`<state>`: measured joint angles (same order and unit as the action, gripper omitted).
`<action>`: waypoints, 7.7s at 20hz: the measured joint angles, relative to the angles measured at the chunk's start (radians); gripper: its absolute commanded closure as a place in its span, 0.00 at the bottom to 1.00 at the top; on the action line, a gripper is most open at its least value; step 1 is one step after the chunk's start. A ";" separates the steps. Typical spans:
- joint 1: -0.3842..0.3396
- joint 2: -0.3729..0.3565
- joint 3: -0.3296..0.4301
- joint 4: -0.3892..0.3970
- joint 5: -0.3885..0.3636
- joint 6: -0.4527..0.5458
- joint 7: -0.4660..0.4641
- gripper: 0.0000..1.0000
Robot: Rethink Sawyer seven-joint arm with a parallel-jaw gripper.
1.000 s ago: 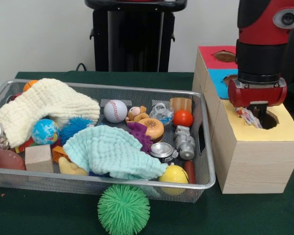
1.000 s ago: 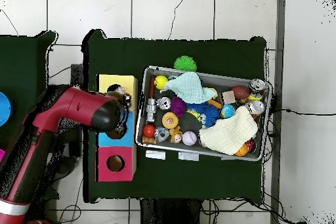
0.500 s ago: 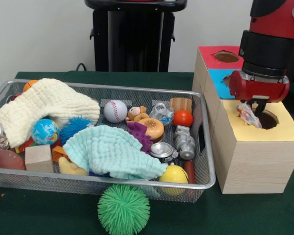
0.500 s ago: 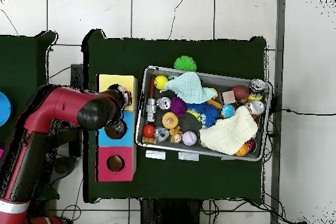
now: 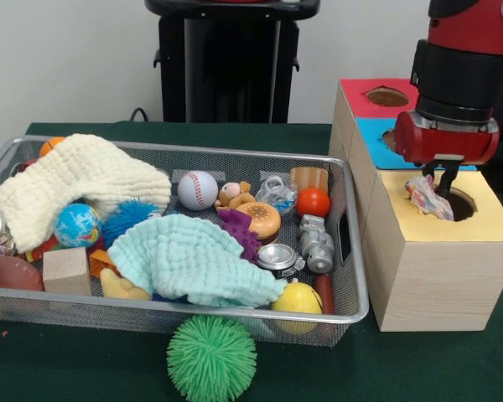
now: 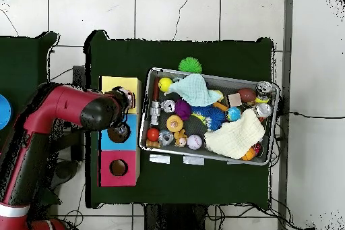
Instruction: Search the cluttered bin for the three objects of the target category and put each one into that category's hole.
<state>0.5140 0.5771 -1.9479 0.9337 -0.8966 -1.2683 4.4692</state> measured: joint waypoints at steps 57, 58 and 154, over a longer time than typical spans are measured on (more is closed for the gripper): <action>-0.046 -0.057 -0.136 0.025 0.011 -0.075 0.000 1.00; -0.043 -0.057 -0.130 0.025 0.011 -0.075 0.000 1.00; -0.069 -0.038 -0.225 0.155 0.001 0.092 0.000 1.00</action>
<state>0.4451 0.5388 -2.1730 1.0889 -0.8952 -1.1764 4.4692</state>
